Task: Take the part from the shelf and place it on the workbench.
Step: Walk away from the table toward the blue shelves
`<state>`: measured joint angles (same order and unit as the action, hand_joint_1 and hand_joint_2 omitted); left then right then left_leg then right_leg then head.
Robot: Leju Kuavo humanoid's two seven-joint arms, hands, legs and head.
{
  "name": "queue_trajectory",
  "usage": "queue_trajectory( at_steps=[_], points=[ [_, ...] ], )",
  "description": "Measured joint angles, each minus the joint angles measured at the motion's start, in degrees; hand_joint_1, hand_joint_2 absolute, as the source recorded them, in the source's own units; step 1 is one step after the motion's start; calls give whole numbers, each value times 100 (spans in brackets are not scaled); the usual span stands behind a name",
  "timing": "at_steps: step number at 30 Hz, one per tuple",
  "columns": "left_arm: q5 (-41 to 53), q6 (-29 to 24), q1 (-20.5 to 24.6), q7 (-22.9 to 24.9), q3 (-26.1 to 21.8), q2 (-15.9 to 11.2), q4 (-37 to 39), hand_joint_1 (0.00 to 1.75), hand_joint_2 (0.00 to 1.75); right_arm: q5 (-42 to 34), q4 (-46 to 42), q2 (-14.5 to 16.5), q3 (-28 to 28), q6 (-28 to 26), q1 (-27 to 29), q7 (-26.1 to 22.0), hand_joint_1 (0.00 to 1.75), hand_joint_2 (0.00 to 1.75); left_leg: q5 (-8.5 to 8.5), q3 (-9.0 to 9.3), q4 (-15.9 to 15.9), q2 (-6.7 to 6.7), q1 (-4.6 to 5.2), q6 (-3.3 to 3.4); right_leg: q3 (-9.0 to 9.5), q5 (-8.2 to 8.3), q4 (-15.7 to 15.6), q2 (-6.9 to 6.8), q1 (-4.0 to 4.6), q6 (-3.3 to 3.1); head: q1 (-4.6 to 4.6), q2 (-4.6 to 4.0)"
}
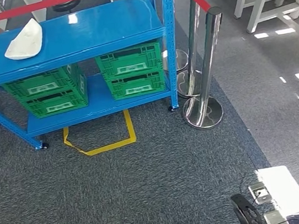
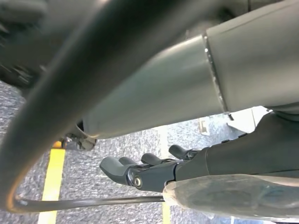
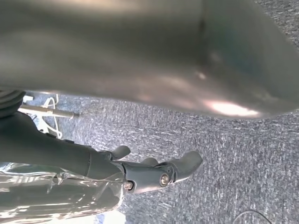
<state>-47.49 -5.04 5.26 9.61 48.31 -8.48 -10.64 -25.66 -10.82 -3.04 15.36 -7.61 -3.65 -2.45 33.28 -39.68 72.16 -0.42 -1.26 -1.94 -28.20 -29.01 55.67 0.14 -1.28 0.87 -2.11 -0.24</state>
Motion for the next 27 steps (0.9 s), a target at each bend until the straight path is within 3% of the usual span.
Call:
queue_trajectory(
  at_steps=[1,2,4,6,10,11,13,15,16,19,21,24,25,26,27],
  points=[
    [-3,-4,-5,-2,1,2,0,0,0,0,0,0,1,0,-1,0,0,0,-131,7,-82,0,36,59,14,-12,0,-10,35,-20,1,0],
    [-6,-8,-8,-4,1,2,0,0,0,0,0,0,2,0,-4,0,0,0,-341,121,-377,2,84,141,34,-25,-2,-18,68,-40,1,0],
    [-9,-15,-1,-8,4,-15,1,0,0,0,-1,10,7,1,-9,-1,0,0,-714,470,-1180,48,209,359,64,-54,-7,-36,123,-66,-8,0],
    [-9,-23,19,-12,10,-31,1,0,0,-1,-2,22,11,4,-11,-1,0,0,-818,659,-1617,107,291,478,63,-77,-10,-58,129,-59,-17,0],
    [-11,-27,16,-22,17,-33,0,0,0,-11,-2,17,15,11,-16,-6,0,0,-846,770,-1834,100,240,420,34,-201,91,-82,127,12,-23,0],
    [-11,-27,13,-23,17,-32,0,0,0,-19,-2,15,19,15,-15,-8,0,0,-860,804,-1883,99,212,406,-35,-319,265,-66,125,37,-34,0],
    [-10,-26,16,-29,20,-25,0,0,0,-32,-2,12,29,22,-10,-9,0,0,-863,825,-1904,80,199,407,-365,-681,987,-41,90,96,-52,0],
    [-8,-25,14,-35,25,-13,0,0,0,-39,0,6,38,18,-5,-9,0,0,-853,835,-1900,45,184,395,-646,-838,1547,-38,50,160,-69,0],
    [-7,-25,10,-36,27,-7,0,0,0,-41,1,3,41,16,-3,-9,0,0,-843,845,-1893,25,169,379,-638,-733,1497,-38,29,190,-75,0],
    [-7,-25,5,-38,29,7,0,0,0,-42,2,3,48,17,-4,-9,0,0,-787,868,-1817,-32,131,281,-161,-157,417,16,-39,264,-102,0],
    [-7,-25,15,-39,31,5,0,0,0,-43,2,3,50,17,-9,-10,0,0,-765,839,-1749,-72,137,205,3,-70,33,79,-44,213,-113,0],
    [-7,-25,10,-39,32,-1,0,0,0,-57,4,2,54,16,-3,-15,0,0,-772,808,-1722,-97,135,117,9,-58,8,65,-22,56,-85,0],
    [-7,-25,5,-39,33,-3,0,0,0,-71,4,2,55,15,-3,-27,0,0,-751,794,-1690,-90,134,112,15,-48,-1,60,-18,28,-67,0],
    [-8,-26,3,-39,34,-8,0,0,0,-91,4,2,55,10,-6,-44,0,0,-761,784,-1680,-84,134,186,21,-38,-9,58,-17,9,-40,0],
    [-9,-26,4,-39,36,-15,0,0,0,-112,4,3,55,3,-8,-61,0,0,-753,780,-1676,-74,137,302,26,-34,-12,59,-5,1,-16,0]
  ],
)
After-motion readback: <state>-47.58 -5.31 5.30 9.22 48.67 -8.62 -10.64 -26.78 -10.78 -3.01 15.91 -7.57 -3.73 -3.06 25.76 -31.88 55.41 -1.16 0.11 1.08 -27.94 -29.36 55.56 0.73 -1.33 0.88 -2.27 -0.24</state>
